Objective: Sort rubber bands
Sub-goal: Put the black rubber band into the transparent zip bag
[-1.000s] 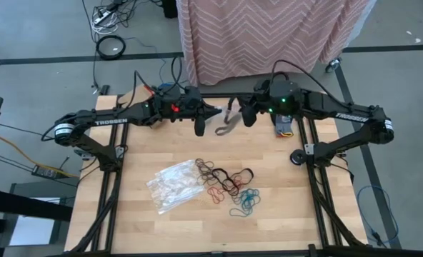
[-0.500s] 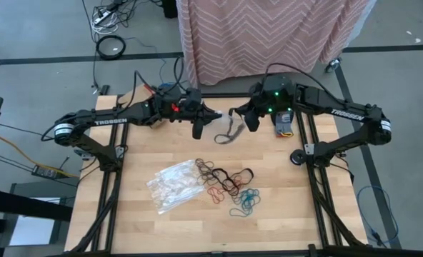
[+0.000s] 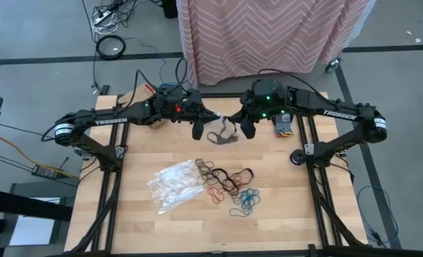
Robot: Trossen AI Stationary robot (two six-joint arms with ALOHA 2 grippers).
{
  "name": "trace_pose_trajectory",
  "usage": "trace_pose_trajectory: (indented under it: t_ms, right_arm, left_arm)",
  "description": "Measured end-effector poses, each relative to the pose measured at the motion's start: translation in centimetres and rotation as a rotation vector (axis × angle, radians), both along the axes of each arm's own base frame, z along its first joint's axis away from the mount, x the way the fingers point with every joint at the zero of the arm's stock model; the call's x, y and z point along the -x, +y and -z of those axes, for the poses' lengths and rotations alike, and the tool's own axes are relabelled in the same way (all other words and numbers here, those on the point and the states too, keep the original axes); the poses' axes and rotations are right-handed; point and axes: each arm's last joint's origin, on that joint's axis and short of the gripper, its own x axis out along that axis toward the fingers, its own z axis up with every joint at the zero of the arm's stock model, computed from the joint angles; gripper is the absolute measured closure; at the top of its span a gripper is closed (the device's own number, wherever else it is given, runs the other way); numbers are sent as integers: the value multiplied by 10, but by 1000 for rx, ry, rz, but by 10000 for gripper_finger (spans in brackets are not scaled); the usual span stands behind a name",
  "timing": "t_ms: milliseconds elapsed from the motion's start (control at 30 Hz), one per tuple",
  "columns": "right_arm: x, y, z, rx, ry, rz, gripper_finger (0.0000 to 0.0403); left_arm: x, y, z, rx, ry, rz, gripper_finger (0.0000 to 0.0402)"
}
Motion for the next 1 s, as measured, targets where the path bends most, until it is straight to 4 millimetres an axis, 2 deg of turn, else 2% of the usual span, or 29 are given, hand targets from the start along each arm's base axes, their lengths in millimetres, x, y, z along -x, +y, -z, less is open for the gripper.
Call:
trace_pose_trajectory:
  t_ms: [500,833,1000]
  right_arm:
    - [0,6,9,-48,79,-60,403]
    - [-31,-1,29,-42,80,-67,401]
    - [-36,-2,30,-47,45,-128,364]
  left_arm:
    - [0,2,-2,-1,-26,18,402]
    - [-2,-5,-6,33,-62,99,402]
    - [-1,-4,-2,40,-29,94,402]
